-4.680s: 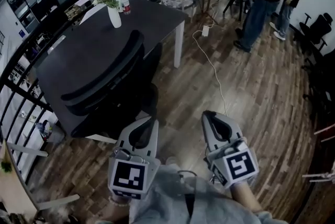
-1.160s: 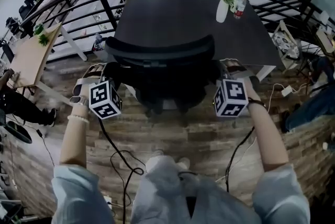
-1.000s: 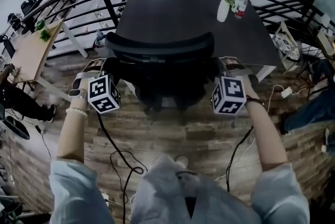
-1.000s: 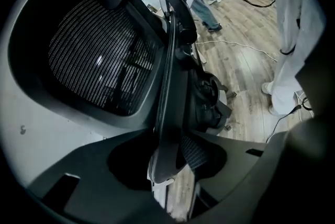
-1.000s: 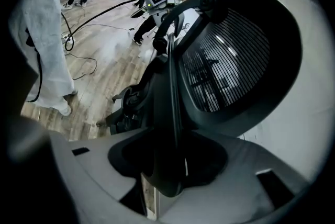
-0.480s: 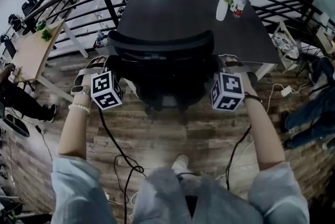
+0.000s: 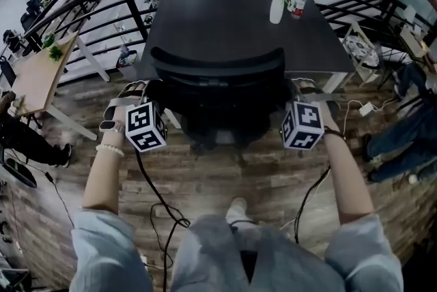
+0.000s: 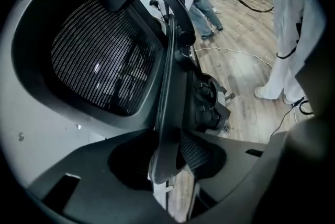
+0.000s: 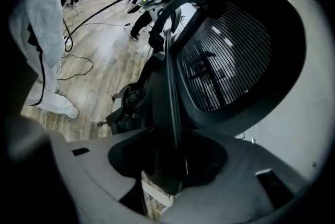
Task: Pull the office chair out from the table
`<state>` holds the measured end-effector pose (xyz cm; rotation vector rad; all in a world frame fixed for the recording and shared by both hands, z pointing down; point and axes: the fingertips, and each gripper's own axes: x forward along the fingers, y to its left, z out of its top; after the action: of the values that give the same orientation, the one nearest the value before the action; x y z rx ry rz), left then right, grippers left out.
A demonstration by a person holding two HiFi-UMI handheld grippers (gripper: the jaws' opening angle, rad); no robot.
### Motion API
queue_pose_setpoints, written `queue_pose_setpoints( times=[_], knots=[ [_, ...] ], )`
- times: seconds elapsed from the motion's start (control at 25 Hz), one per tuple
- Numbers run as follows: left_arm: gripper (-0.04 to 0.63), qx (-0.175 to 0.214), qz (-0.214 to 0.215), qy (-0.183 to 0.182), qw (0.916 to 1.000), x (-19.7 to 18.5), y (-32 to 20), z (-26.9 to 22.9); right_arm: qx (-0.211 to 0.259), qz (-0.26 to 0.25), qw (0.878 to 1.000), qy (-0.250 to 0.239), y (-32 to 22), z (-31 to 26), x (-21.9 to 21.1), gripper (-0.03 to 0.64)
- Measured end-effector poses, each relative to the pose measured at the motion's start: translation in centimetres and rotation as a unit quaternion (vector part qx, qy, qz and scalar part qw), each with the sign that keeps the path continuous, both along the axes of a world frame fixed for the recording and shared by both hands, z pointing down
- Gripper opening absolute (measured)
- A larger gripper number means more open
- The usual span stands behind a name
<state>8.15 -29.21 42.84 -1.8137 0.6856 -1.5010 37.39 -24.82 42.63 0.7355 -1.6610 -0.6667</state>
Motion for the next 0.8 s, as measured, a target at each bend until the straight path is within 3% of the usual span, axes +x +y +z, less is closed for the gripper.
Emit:
queue_pose_setpoints(
  times=[0.4, 0.8],
  knots=[
    [0.163, -0.006, 0.013, 0.007, 0.9999, 3.1, 4.4, -1.4, -0.006, 0.022, 1.0, -0.003, 5.5, -0.9, 2.5, 0.17],
    [0.161, -0.008, 0.012, 0.009, 0.9999, -0.9, 10.4, -1.2, -0.012, 0.013, 1.0, -0.005, 10.9, -0.8, -1.2, 0.172]
  ],
)
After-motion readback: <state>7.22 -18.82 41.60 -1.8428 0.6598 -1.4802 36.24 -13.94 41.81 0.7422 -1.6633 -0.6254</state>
